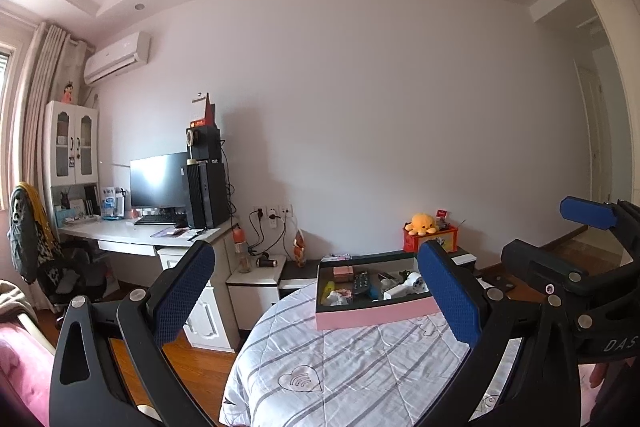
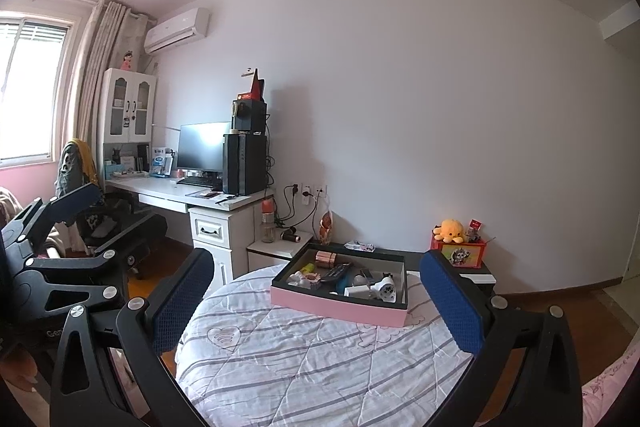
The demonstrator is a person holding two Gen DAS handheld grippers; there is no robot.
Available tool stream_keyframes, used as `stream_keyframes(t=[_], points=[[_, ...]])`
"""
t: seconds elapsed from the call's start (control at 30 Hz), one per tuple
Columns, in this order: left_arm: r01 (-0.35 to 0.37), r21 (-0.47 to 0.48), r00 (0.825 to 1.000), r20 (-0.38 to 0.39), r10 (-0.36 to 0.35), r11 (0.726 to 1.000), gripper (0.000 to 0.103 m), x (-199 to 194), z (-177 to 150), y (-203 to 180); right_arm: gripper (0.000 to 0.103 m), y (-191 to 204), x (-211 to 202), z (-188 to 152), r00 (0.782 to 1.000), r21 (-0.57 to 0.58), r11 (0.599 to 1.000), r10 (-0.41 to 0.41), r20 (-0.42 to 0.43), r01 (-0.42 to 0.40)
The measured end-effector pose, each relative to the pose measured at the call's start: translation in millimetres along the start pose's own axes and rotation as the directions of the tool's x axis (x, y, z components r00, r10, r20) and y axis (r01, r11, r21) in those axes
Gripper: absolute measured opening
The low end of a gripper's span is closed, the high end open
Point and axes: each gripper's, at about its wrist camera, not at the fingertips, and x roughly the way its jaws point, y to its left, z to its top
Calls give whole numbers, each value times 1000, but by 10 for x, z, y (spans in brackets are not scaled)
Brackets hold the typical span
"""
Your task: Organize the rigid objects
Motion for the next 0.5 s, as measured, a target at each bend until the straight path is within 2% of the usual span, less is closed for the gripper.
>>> stream_keyframes(t=[0.5], points=[[-14, -7, 1000, -15, 14, 1000, 103, 122, -6, -15, 103, -33, 84, 18, 999, -10, 999, -40, -6, 40]])
